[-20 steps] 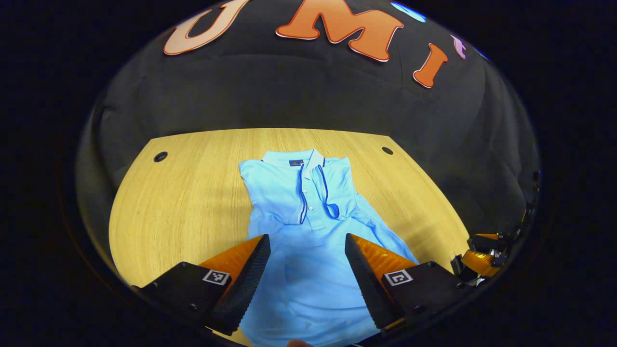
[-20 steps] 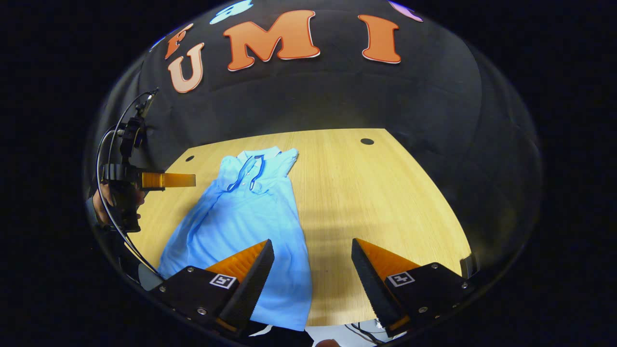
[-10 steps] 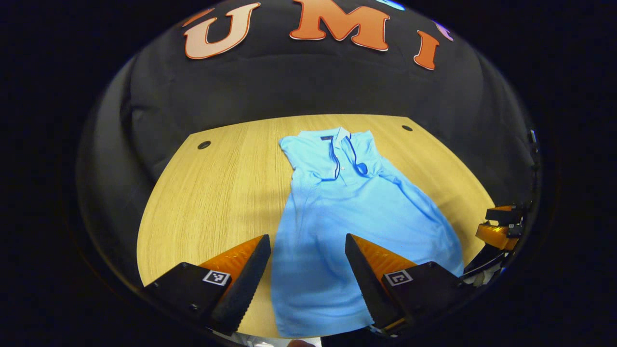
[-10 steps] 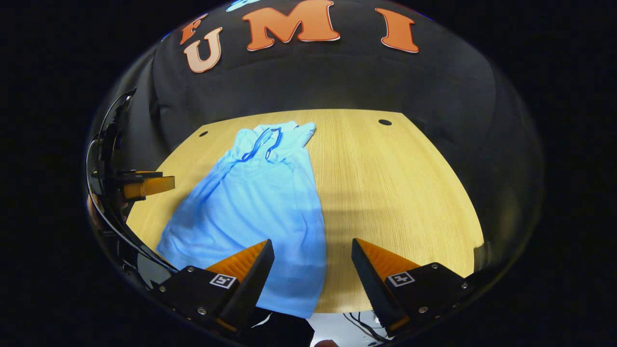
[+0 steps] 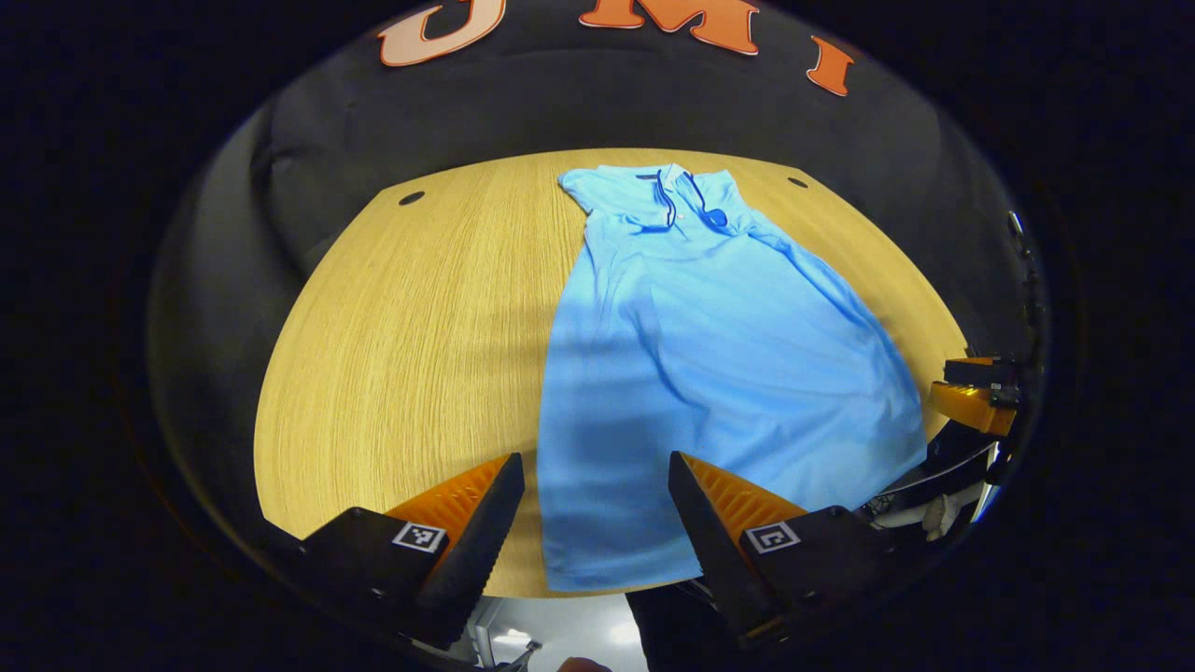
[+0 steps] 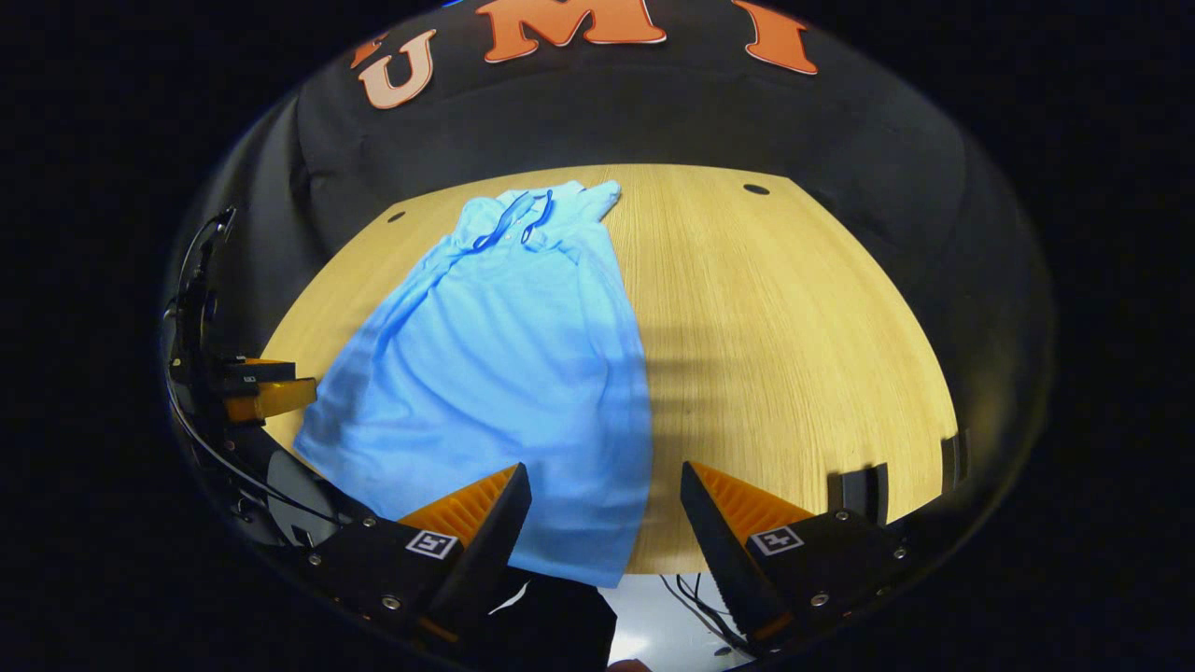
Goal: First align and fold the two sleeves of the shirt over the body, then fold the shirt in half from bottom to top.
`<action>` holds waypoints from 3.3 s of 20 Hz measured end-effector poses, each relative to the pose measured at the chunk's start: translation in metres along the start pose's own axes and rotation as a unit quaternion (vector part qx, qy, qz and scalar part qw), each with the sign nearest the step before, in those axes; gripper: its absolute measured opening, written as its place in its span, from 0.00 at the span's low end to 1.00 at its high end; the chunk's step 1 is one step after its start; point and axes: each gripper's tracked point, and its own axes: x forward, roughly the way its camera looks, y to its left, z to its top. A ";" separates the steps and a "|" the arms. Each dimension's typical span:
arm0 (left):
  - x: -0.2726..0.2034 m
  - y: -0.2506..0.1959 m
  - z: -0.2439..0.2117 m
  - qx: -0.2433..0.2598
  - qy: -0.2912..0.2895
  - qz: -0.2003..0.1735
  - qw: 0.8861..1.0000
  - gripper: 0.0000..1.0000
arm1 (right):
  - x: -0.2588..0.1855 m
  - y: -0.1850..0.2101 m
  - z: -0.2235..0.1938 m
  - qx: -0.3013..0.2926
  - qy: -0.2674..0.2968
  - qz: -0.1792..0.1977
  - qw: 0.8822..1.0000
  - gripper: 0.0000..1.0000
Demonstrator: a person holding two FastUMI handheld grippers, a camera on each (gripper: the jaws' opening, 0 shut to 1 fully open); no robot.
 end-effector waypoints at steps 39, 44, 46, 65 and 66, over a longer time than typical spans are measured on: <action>-0.005 -0.041 0.067 -0.014 -0.089 -0.002 0.996 0.05 | 0.014 0.000 0.059 0.093 -0.033 0.013 0.995 0.00; -0.009 -0.036 0.110 -0.014 -0.114 -0.011 0.993 0.05 | 0.014 -0.001 0.103 0.097 -0.061 0.014 0.993 0.00; -0.010 -0.032 0.129 -0.009 -0.124 -0.016 0.992 0.04 | 0.015 -0.001 0.122 0.099 -0.071 0.013 0.993 0.01; 0.061 0.014 0.293 0.021 -0.161 -0.045 0.986 0.05 | 0.080 -0.009 0.295 0.082 -0.110 -0.013 0.990 0.01; 0.068 0.017 0.301 0.021 -0.162 -0.046 0.985 0.05 | 0.085 -0.010 0.305 0.082 -0.111 -0.015 0.990 0.01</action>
